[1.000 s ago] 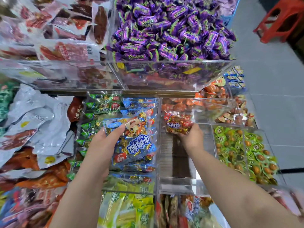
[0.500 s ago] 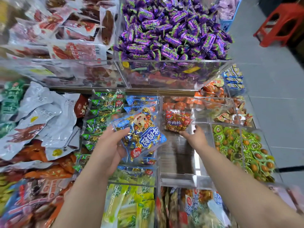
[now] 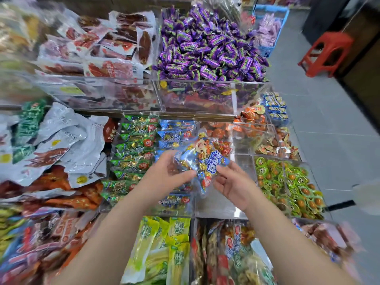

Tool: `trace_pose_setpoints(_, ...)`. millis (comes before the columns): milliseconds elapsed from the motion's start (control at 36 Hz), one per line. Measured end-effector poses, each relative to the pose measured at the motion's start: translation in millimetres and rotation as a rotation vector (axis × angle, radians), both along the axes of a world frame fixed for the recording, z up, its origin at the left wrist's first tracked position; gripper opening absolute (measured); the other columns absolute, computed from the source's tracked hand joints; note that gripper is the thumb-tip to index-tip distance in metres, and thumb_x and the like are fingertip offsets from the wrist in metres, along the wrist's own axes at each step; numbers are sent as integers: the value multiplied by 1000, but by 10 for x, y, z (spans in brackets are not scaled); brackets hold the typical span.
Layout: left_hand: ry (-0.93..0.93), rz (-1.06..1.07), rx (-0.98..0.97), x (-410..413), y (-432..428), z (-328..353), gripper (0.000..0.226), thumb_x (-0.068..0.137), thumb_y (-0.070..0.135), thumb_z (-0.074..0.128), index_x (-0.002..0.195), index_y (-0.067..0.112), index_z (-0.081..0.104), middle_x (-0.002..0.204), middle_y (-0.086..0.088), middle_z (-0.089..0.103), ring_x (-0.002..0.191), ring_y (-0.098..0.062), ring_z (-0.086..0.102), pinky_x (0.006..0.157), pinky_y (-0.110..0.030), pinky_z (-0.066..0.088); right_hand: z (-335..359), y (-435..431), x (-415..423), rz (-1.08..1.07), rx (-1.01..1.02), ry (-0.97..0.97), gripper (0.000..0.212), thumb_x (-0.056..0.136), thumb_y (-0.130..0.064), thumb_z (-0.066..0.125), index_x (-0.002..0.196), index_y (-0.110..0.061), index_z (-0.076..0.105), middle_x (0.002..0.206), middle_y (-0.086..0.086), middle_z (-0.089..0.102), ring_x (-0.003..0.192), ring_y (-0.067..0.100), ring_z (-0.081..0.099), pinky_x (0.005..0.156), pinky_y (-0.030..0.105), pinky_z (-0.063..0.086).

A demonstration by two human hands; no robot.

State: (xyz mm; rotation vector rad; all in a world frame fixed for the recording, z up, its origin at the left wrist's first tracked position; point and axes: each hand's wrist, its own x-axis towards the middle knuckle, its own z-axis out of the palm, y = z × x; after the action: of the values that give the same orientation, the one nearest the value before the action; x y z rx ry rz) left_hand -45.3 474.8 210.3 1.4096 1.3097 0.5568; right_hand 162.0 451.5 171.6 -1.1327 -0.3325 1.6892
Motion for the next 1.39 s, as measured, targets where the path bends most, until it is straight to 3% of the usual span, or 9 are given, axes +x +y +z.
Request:
trace_pose_setpoints(139, 773, -565, 505, -295, 41, -267, 112, 67, 72, 67, 153, 33, 6, 159, 14, 4, 143, -4, -16, 120, -41, -3, 129, -57, 148, -92, 55, -53, 20, 73, -10, 66, 75, -17, 48, 60, -1, 61, 51, 11, 56, 51, 26, 50)
trace_pose_setpoints(278, 1092, -619, 618, -331, 188, -461, 86, 89, 66, 42, 153, 29, -2, 163, 1, -6, 149, -20, -11, 119, -49, -5, 191, -88, 175, -92, 86, -72, 8, 81, -13, 62, 81, -16, 54, 66, -2, 65, 53, 9, 60, 55, 24, 54)
trace_pose_setpoints(389, 1082, -623, 581, -322, 311, -476, 87, 88, 66, 45, 154, 31, -1, 162, 5, -6, 149, -18, -10, 117, -51, -5, 221, -137, 128, -29, 135, -233, 13, 80, -22, 66, 75, -23, 54, 67, -1, 49, 59, 13, 45, 55, 29, 39)
trace_pose_setpoints(472, 1067, -651, 584, -338, 352, -482, 88, 87, 67, 46, 153, 31, 0, 162, 5, -5, 149, -17, -9, 117, -51, -4, 281, -170, 56, 151, 243, -594, 20, 91, -22, 60, 80, -37, 65, 72, -7, 62, 65, 13, 54, 58, 29, 45)
trace_pose_setpoints(556, 1052, -739, 589, -402, 436, -449, 86, 87, 66, 45, 153, 31, 2, 162, 4, -7, 149, -17, -8, 118, -48, -1, 360, -186, -71, 395, 411, -924, 13, 89, -22, 63, 101, -25, 64, 94, 3, 67, 85, 18, 59, 82, 33, 46)
trace_pose_setpoints(611, 1008, -809, 575, -469, 527, -404, 83, 91, 59, 47, 153, 33, 0, 162, 4, -7, 149, -16, -6, 118, -45, 3, 399, -192, -203, 609, 573, -1180, 18, 90, -24, 62, 107, -22, 61, 88, -9, 62, 81, 10, 55, 78, 26, 44)
trace_pose_setpoints(778, 733, -768, 467, -615, 728, -263, 68, 84, 55, 63, 145, 38, 38, 159, 11, 18, 146, -12, 18, 118, -38, 20, 416, -203, -752, 1006, 759, -1909, 29, 97, -35, 45, 124, -26, 49, 113, 3, 63, 103, 27, 59, 73, 36, 47)
trace_pose_setpoints(972, 701, -675, 526, -561, 746, -279, 47, 87, 41, 67, 132, 40, 55, 150, 14, 39, 139, -6, 34, 109, -30, 33, 418, 3, -1077, 913, 875, -1937, 32, 97, -31, 44, 129, -30, 45, 102, 5, 65, 90, 29, 62, 58, 33, 41)
trace_pose_setpoints(1389, 635, -663, 469, -615, 654, -244, 57, 85, 41, 69, 138, 30, 51, 155, 7, 33, 144, -9, 24, 115, -31, 19, 106, 109, -1021, 1218, 725, -1840, 27, 93, -28, 50, 118, -20, 55, 97, 8, 64, 90, 29, 60, 58, 29, 35)
